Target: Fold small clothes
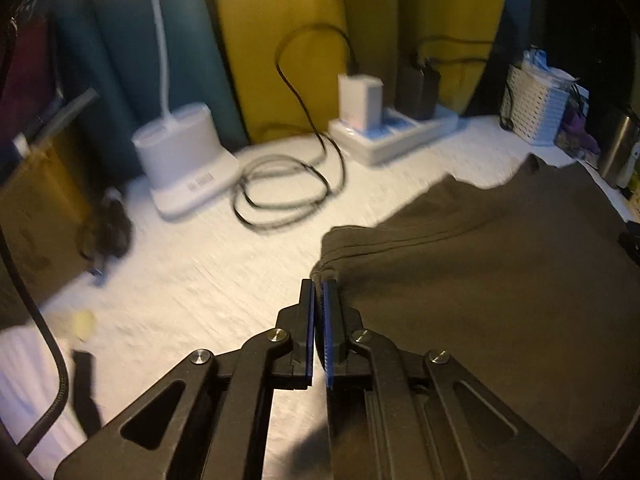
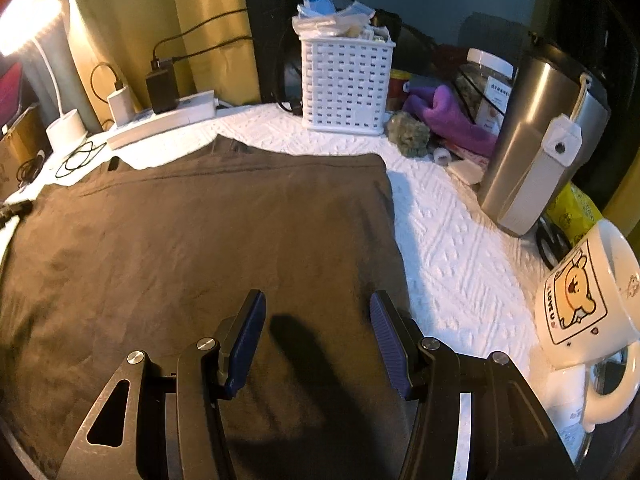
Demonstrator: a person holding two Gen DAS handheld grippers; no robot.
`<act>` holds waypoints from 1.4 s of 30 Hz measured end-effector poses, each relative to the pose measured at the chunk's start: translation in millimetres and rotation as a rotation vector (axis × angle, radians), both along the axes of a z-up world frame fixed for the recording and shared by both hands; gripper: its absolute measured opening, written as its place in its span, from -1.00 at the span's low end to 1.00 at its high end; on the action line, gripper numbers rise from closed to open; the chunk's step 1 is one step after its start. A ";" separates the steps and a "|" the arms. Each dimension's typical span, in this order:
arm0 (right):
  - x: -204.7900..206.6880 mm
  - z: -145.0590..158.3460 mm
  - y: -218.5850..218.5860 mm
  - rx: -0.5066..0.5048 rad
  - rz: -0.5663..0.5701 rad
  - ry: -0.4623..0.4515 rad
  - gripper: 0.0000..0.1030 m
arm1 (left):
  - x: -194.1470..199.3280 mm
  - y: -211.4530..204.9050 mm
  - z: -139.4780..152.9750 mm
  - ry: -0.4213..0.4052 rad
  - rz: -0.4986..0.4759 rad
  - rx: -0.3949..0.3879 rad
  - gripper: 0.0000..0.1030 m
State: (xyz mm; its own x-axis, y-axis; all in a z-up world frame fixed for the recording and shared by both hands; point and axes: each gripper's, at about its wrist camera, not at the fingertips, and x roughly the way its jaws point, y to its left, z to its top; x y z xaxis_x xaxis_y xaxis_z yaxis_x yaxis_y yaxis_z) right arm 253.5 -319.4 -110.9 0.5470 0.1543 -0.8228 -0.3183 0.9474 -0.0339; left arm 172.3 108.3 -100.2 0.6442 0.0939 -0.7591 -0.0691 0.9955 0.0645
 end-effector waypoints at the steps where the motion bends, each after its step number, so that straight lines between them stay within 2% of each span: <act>1: 0.1 -2.7 -1.3 0.003 -0.004 0.006 0.10 | 1.6 1.2 0.7 -0.003 0.009 0.025 -0.98; 3: -0.1 -5.4 -3.1 0.010 -0.010 0.008 0.10 | 6.5 6.6 -1.4 -0.006 0.037 0.070 -0.98; 8: 1.2 -6.4 -4.6 0.017 -0.018 0.005 0.11 | 13.7 13.8 -20.0 0.037 0.059 0.075 -0.98; 13: -4.5 -1.8 -5.1 0.010 -0.026 -0.013 0.11 | 3.8 15.5 -6.6 -0.004 0.112 0.060 -0.94; 15: -8.2 2.2 -7.0 0.013 -0.030 -0.023 0.12 | -4.2 14.9 4.7 -0.026 0.116 0.043 -0.76; 17: -12.4 6.3 -9.2 0.019 -0.035 -0.031 0.12 | -13.8 11.0 14.4 -0.053 0.112 0.022 0.08; 18: -15.2 8.5 -10.5 0.021 -0.039 -0.037 0.13 | -19.7 8.1 19.9 -0.073 0.109 0.014 0.22; 19: -18.5 10.8 -12.0 0.024 -0.043 -0.041 0.14 | -26.9 3.6 25.6 -0.095 0.097 0.000 0.25; 21: -25.1 14.7 -14.6 0.029 -0.049 -0.050 0.30 | -35.0 -5.2 32.0 -0.108 0.078 -0.020 0.25; 23: -32.7 18.5 -16.5 0.034 -0.052 -0.059 0.34 | -43.6 -17.4 35.2 -0.113 0.055 -0.054 0.25; 28: -54.3 29.4 -20.1 0.045 -0.054 -0.081 0.35 | -60.2 -50.0 36.9 -0.115 -0.013 -0.090 0.25; 34: -83.3 40.1 -28.6 0.051 -0.060 -0.111 0.35 | -77.9 -73.7 38.8 -0.124 -0.049 -0.146 0.25; 42: -120.2 36.0 -46.2 0.070 -0.089 -0.116 0.36 | -101.9 -100.3 35.8 -0.109 -0.081 -0.200 0.25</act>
State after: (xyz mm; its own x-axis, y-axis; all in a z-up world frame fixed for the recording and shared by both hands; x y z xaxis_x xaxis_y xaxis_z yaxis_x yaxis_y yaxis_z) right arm 133.4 -365.5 -74.8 0.6515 0.1559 -0.7425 -0.2312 0.9729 0.0014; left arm 70.4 8.1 -64.4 0.7223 -0.1066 -0.6833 0.0156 0.9903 -0.1381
